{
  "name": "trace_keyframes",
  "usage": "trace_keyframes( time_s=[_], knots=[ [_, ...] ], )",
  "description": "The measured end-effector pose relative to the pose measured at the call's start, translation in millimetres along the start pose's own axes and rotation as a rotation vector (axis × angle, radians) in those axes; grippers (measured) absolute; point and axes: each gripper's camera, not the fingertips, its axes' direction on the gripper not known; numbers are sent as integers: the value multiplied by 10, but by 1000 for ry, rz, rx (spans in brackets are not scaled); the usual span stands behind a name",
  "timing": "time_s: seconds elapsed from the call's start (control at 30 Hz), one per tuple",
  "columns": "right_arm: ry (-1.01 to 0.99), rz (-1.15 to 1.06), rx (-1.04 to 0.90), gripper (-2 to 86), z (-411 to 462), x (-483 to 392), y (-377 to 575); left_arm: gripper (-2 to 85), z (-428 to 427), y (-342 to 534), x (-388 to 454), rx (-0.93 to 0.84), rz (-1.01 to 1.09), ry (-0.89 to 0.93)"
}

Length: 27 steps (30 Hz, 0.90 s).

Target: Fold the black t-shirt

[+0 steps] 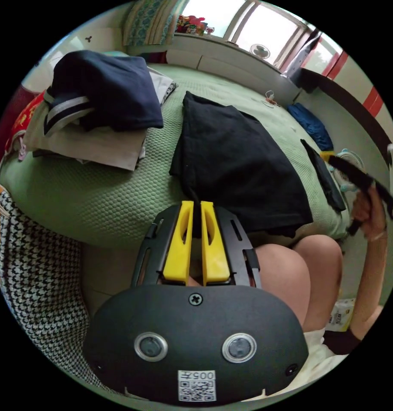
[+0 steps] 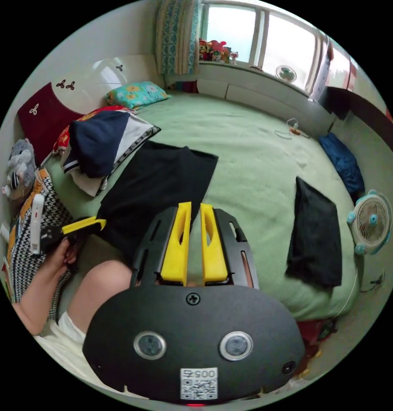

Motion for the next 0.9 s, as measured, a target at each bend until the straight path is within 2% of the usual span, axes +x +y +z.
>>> trace_keyframes(
  time_s=[0.13,0.27,0.5,0.57,0.7,0.9],
  knots=[
    [45,15,14,55,391,253,-492,24,-30,-25,246,-6,48,-82],
    [-134,86,-78,90,1011,576,-935,18,-2,-29,369,-10,67,-84],
    [-258,231,-253,87,1790,835,-1008,14,36,-69,545,-25,92,-56],
    [-222,207,-232,72,1778,791,-988,13,78,-101,666,-42,141,-77],
    [-143,110,-204,-6,1675,666,-996,10,55,-153,751,-53,110,-33],
    [-190,182,-72,-14,1160,869,-971,8,-213,-171,1106,30,145,-29]
  ],
)
